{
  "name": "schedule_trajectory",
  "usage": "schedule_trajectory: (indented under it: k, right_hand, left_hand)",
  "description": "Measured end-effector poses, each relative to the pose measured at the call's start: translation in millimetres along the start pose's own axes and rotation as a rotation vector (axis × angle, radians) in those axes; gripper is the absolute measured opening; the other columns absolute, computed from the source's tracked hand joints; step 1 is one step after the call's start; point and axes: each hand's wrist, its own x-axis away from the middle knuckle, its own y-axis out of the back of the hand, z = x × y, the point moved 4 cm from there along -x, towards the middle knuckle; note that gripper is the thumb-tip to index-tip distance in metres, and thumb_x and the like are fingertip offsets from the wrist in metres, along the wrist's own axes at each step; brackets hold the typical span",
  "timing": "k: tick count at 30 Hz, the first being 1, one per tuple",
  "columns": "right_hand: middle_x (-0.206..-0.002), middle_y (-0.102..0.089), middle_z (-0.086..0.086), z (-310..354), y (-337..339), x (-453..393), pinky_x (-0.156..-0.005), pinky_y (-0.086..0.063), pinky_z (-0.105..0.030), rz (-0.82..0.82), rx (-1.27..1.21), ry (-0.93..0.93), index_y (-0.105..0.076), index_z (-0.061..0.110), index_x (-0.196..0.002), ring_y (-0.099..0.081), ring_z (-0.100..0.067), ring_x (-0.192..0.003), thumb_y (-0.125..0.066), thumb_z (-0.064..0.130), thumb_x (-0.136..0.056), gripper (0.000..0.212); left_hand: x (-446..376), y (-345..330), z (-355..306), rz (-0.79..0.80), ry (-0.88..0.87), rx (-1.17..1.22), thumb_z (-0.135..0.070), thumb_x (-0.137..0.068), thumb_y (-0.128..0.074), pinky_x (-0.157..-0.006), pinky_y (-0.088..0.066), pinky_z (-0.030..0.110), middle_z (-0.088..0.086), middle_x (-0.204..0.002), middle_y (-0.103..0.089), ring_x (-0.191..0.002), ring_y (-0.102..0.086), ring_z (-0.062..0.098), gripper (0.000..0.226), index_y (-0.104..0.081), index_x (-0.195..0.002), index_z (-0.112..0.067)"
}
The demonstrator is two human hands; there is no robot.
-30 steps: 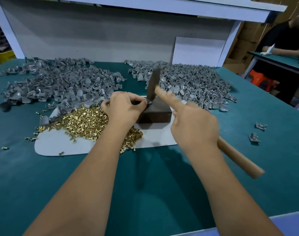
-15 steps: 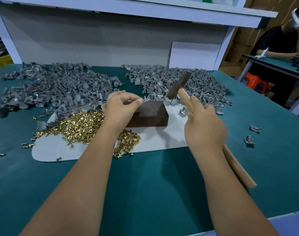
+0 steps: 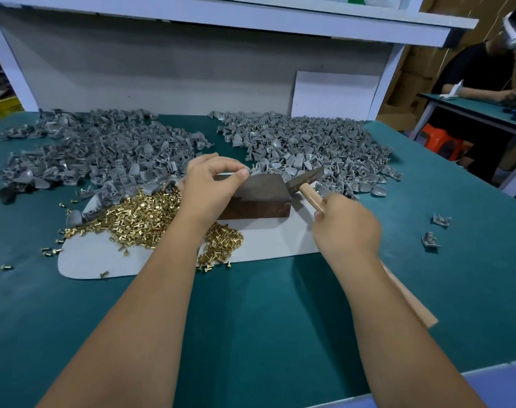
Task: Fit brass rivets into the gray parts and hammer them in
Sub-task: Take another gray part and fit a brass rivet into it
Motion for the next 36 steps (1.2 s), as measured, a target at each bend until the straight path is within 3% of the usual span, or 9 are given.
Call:
schedule_trajectory:
  k: [5,9,14,17,21,23,25,27,36]
  right_hand:
    - [-0.108,-0.054,-0.011,2.0,-0.6,0.3,-0.082,-0.036,-0.037,-0.035,0.099,0.042,-0.066,0.011,-0.103,-0.046,-0.032,-0.103,-0.053,0.017,-0.088,0.021]
    - [-0.104,-0.060,-0.007,22.2,9.9,-1.5,-0.085,-0.037,-0.038,-0.175,-0.267,0.181,-0.065,0.015,-0.111,-0.051,-0.029,-0.100,-0.054,0.025,-0.091,0.025]
    - [-0.107,-0.065,0.003,58.0,3.1,-10.3,-0.090,-0.047,-0.034,0.171,-0.908,0.153,-0.055,0.025,-0.130,-0.059,-0.013,-0.101,-0.057,0.030,-0.093,0.038]
    - [-0.095,-0.071,-0.002,72.7,4.3,-25.8,-0.091,-0.052,-0.043,0.232,-1.025,0.152,-0.069,0.022,-0.098,-0.066,-0.019,-0.094,-0.060,0.018,-0.091,0.012]
    - [-0.073,-0.070,0.000,83.9,5.6,-48.5,-0.084,-0.054,-0.050,0.266,-1.001,0.163,-0.068,0.024,-0.072,-0.065,-0.018,-0.077,-0.066,0.015,-0.086,0.017]
    - [-0.095,-0.071,-0.003,81.1,6.8,-62.9,-0.091,-0.051,-0.050,0.143,-0.995,0.099,-0.070,0.019,-0.099,-0.064,-0.019,-0.091,-0.065,0.021,-0.088,0.012]
    - [-0.139,-0.051,-0.006,76.4,0.9,-70.7,-0.106,-0.039,-0.051,0.108,-0.901,-0.010,-0.034,0.017,-0.146,-0.048,-0.024,-0.126,-0.059,0.033,-0.092,0.061]
    - [-0.152,-0.031,-0.006,73.6,-10.1,-69.0,-0.113,-0.023,-0.052,0.076,-0.730,-0.015,-0.005,0.026,-0.153,-0.027,-0.028,-0.140,-0.052,0.043,-0.094,0.077]
    - [-0.132,-0.045,-0.006,80.8,-14.8,-39.5,-0.105,-0.024,-0.040,-0.226,-0.442,0.203,-0.038,0.022,-0.140,-0.037,-0.024,-0.123,-0.051,0.033,-0.093,0.050]
  left_hand:
    - [3.4,-1.1,-3.2,0.010,0.008,-0.050,-0.032,-0.087,-0.072,-0.117,-0.022,0.052,0.000,-0.130,-0.058,-0.134,-0.039,0.013,0.005,-0.075,-0.091,-0.031]
    - [5.0,-3.3,-8.1,0.022,-0.047,-0.065,-0.036,-0.087,-0.072,-0.115,-0.025,0.053,0.002,-0.126,-0.059,-0.129,-0.044,0.016,0.004,-0.072,-0.088,-0.040]
    - [6.1,-5.2,-10.5,0.049,-0.088,-0.054,-0.033,-0.084,-0.075,-0.115,-0.026,0.051,-0.022,-0.109,-0.051,-0.124,-0.041,0.006,0.018,-0.067,-0.083,-0.049]
    - [4.4,-6.1,-9.3,0.056,-0.129,-0.063,-0.029,-0.086,-0.074,-0.111,-0.030,0.052,-0.012,-0.105,-0.063,-0.122,-0.046,0.010,0.015,-0.071,-0.088,-0.043]
    - [-1.2,-3.0,-5.7,0.030,-0.115,-0.095,-0.026,-0.088,-0.072,-0.106,-0.037,0.053,0.000,-0.104,-0.070,-0.117,-0.055,0.023,0.013,-0.077,-0.100,-0.027]
    - [-0.8,-2.3,-4.8,-0.002,-0.088,-0.097,-0.027,-0.090,-0.069,-0.108,-0.036,0.051,-0.005,-0.109,-0.067,-0.120,-0.053,0.019,0.014,-0.075,-0.101,-0.032]
    - [-0.6,-2.5,-2.8,-0.024,-0.055,-0.098,-0.028,-0.092,-0.065,-0.109,-0.037,0.049,-0.005,-0.113,-0.066,-0.122,-0.051,0.017,0.015,-0.073,-0.101,-0.036]
    - [-2.1,-3.1,0.3,-0.027,-0.032,-0.104,-0.027,-0.094,-0.062,-0.108,-0.038,0.048,-0.002,-0.113,-0.067,-0.121,-0.052,0.019,0.016,-0.074,-0.101,-0.035]
    - [-2.0,2.1,8.1,-0.076,0.033,-0.114,-0.026,-0.096,-0.056,-0.084,-0.050,0.030,-0.004,-0.109,-0.070,-0.087,-0.060,0.005,0.021,-0.072,-0.101,-0.039]
